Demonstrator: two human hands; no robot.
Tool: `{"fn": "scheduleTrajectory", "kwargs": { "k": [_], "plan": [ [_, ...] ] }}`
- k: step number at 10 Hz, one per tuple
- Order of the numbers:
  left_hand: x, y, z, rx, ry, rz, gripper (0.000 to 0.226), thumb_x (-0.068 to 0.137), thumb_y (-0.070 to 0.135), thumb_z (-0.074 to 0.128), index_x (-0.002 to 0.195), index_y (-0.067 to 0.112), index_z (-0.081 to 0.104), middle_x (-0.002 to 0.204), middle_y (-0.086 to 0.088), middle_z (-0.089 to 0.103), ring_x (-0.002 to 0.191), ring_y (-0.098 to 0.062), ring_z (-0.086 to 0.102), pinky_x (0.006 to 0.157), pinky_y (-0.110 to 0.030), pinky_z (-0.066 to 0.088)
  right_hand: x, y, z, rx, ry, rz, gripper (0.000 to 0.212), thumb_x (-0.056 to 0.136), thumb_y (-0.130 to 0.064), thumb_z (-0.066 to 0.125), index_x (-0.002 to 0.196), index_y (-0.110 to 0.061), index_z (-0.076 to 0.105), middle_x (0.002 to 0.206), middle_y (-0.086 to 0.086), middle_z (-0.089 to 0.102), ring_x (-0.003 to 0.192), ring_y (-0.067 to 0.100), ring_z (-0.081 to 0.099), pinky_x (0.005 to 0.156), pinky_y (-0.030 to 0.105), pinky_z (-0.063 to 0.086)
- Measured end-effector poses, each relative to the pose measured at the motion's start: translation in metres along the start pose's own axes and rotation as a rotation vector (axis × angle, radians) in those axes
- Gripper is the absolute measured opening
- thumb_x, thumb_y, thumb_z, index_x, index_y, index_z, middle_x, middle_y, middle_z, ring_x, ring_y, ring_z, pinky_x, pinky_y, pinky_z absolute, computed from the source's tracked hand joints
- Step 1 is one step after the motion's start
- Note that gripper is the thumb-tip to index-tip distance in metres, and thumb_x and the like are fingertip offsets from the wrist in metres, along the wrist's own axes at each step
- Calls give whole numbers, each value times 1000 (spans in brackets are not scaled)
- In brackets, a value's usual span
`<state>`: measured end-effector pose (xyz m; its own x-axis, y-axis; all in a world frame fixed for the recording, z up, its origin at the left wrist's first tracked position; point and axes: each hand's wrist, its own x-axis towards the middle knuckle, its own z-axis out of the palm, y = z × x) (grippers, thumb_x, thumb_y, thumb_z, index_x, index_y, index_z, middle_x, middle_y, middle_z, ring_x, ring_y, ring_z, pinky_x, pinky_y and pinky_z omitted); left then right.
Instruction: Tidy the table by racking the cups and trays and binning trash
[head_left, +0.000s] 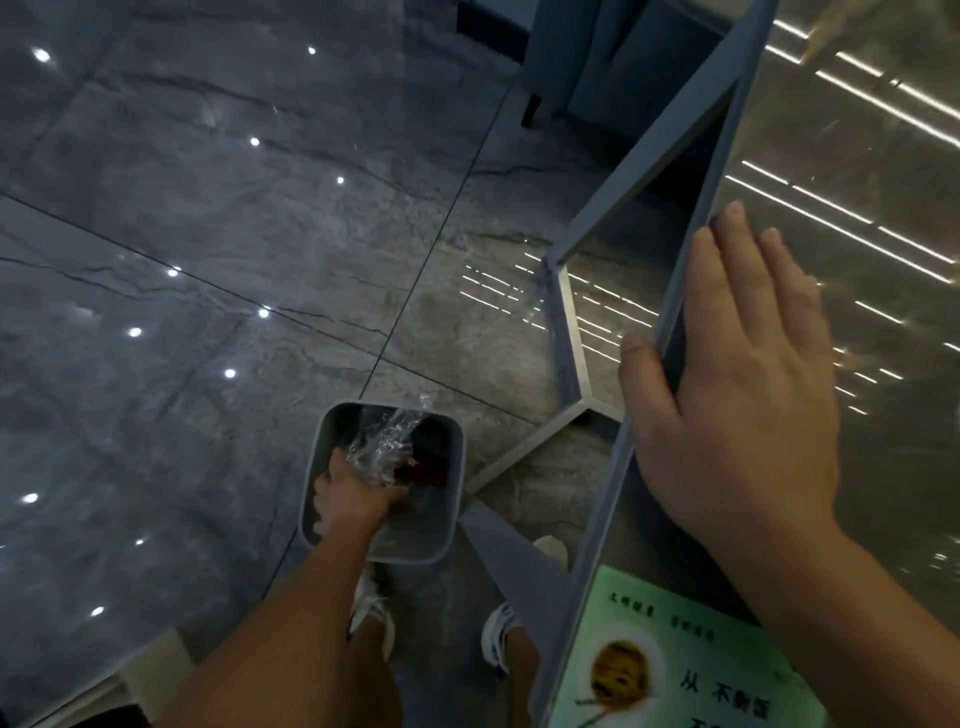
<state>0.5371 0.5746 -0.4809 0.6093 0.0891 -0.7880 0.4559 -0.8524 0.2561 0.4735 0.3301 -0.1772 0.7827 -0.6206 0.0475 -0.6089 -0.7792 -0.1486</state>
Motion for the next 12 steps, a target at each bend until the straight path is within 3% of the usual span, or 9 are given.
{"fn": "scheduleTrajectory", "kwargs": {
  "k": [2,4,5,7,8,9,10,11,12],
  "plan": [
    [-3,2,-1,45,16,17,97,72,38,79,150,20,24,146,-22,35,131,-44,39,107,-60,37,-1,0,-1,10,-1,-1,69,95,-42,41,154,-10,25,164,5,18,152,23,9,122,48,12],
    [-4,4,-6,109,-45,5,130,64,40,89,156,20,-1,160,-22,13,144,-44,21,114,-59,28,-1,1,-1,17,5,0,70,94,-44,41,154,-11,26,164,5,19,152,23,10,122,47,12],
    [-8,4,-8,185,-36,36,127,68,38,86,156,22,-3,160,-21,12,144,-44,23,113,-59,31,-1,1,-1,16,-1,-5,70,94,-45,41,153,-10,27,164,5,20,151,24,11,122,48,14],
    [-12,-4,3,170,14,429,57,90,35,58,140,44,33,147,-6,36,107,-28,57,82,-42,46,-2,2,-3,39,-8,-10,70,94,-44,46,153,-11,27,164,5,19,151,23,10,121,49,15],
    [10,-13,21,344,-61,476,46,96,37,48,141,39,36,148,-6,39,111,-29,58,84,-45,50,-1,2,0,23,15,-3,72,92,-45,45,153,-11,29,163,5,23,150,23,13,121,50,17],
    [31,-10,34,487,-122,409,48,94,43,46,141,39,35,149,-6,37,121,-35,51,89,-51,46,1,2,3,2,21,-2,72,90,-45,44,152,-12,29,162,5,24,149,25,15,121,49,17],
    [48,-8,50,699,-271,273,69,91,44,52,150,43,17,161,-4,19,141,-38,28,103,-60,36,0,3,5,11,22,2,72,90,-46,44,153,-12,29,162,3,23,149,24,14,121,48,16],
    [52,1,57,785,-328,157,100,85,39,66,155,33,-5,163,-13,4,144,-43,18,109,-63,33,0,2,5,24,40,-11,72,90,-45,45,152,-12,30,162,3,24,149,24,15,121,48,17],
    [45,12,57,775,-264,230,99,83,37,68,155,26,1,155,-16,19,136,-41,31,104,-57,41,0,0,3,10,49,2,72,91,-45,44,153,-12,29,162,4,23,149,24,15,120,49,18]
  ]
}}
